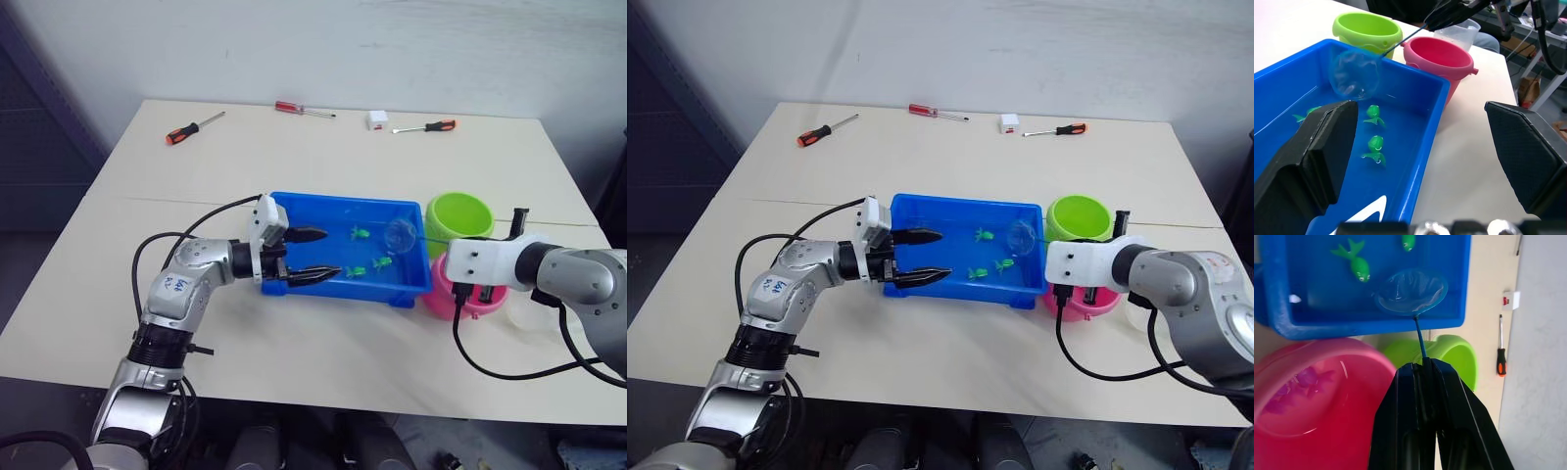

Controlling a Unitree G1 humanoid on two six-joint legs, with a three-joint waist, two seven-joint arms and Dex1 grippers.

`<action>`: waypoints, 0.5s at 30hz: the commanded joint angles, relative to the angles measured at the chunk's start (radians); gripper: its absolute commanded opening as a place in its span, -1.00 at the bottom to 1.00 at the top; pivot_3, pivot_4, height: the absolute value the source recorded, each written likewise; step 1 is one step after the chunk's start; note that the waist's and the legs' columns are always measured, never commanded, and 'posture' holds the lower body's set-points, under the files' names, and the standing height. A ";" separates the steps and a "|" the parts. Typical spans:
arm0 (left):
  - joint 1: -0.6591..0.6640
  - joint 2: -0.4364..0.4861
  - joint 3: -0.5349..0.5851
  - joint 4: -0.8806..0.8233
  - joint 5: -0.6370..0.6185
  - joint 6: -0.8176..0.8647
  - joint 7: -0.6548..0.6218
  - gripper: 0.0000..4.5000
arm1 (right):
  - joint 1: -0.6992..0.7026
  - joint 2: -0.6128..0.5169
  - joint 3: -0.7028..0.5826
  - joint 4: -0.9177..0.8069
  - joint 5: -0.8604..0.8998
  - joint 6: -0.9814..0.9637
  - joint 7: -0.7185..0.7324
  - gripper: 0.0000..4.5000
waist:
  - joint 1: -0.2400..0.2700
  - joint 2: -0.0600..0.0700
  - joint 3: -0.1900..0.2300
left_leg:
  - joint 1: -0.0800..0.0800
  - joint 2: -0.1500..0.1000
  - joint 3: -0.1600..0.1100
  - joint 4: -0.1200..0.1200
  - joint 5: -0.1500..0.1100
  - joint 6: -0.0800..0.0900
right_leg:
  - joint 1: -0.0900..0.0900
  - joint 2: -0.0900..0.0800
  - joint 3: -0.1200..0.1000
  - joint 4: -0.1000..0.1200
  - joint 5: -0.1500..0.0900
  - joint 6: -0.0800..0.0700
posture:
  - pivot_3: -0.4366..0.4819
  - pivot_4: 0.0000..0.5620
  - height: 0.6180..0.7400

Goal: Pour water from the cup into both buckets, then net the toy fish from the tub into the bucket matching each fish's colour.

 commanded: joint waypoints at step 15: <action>-0.033 0.056 -0.013 -0.007 -0.003 -0.047 -0.116 0.99 | 0.116 0.207 -0.183 -0.135 0.176 0.270 0.057 -1.00 | -0.001 0.000 0.000 | 0.000 0.000 0.000 0.000 0.000 0.000 | 0.001 0.000 0.000 0.000 0.000 0.000 | -0.05 -0.47 1.00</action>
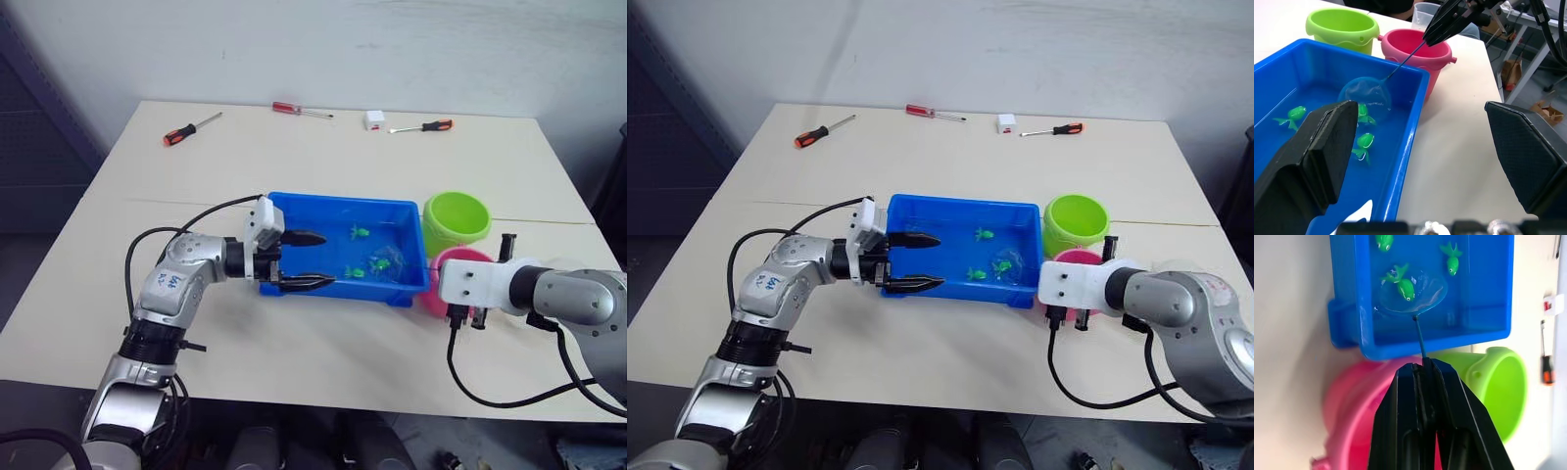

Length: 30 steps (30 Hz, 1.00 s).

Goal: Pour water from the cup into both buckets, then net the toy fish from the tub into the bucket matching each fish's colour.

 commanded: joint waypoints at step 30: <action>-0.124 -0.057 0.049 0.076 -0.047 -0.001 0.023 0.99 | -0.079 0.349 -0.750 -0.108 0.628 0.744 -0.236 -1.00 | 0.001 0.000 0.000 | 0.000 0.000 0.000 -0.003 0.000 0.000 | -0.001 0.000 0.000 -0.001 0.000 0.000 | -0.05 -0.47 1.00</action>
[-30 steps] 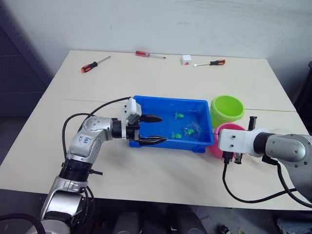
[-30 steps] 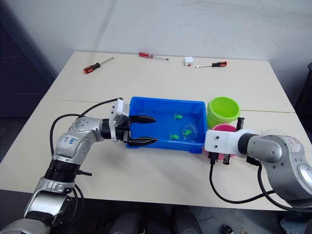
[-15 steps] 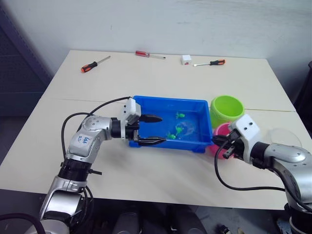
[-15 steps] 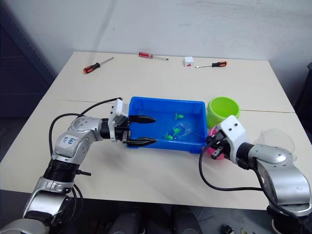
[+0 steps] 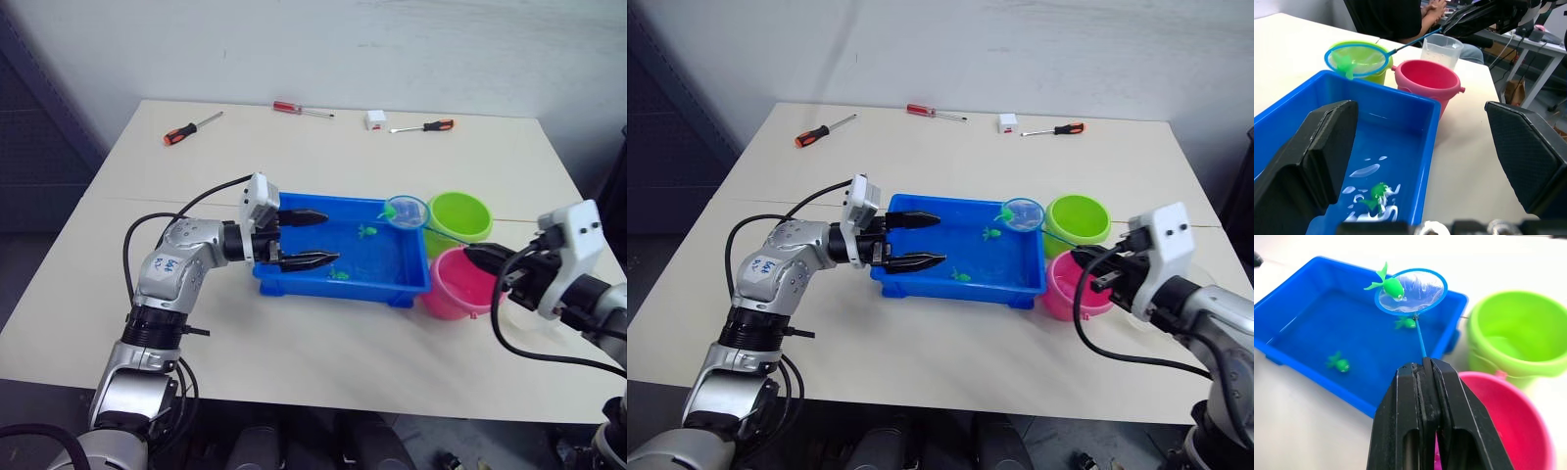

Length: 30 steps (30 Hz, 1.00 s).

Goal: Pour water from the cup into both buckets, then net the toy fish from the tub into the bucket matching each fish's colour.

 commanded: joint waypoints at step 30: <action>-0.060 -0.020 0.010 0.024 0.019 -0.073 0.005 0.99 | 0.339 -0.563 0.238 0.450 -0.864 -1.405 -0.165 -1.00 | -0.001 0.000 0.000 | 0.001 0.000 0.002 0.000 0.001 -0.002 | 0.000 0.001 0.002 0.000 0.000 0.000 | -0.05 -0.47 1.00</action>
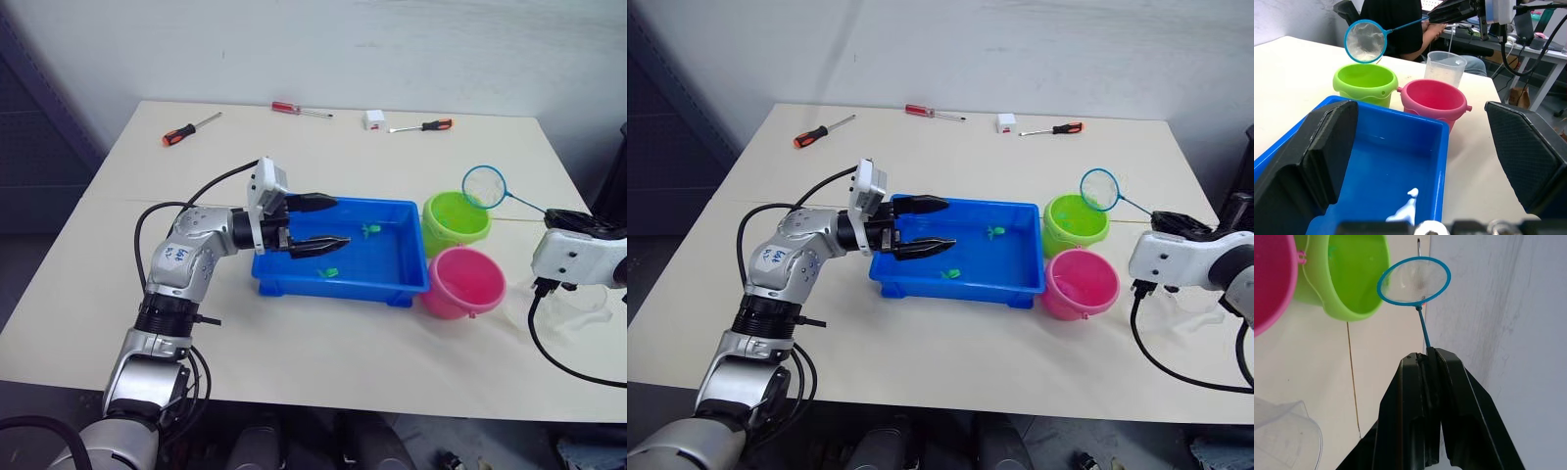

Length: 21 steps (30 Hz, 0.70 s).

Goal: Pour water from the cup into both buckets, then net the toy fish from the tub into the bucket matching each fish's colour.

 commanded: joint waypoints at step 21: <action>0.082 0.117 0.036 -0.088 0.031 0.001 0.033 0.99 | -0.408 0.333 0.258 -0.090 0.393 0.452 0.230 -1.00 | -0.004 0.000 0.000 | 0.000 0.001 0.000 0.001 0.000 0.000 | -0.001 0.000 0.000 0.002 0.000 0.000 | -0.05 -0.47 1.00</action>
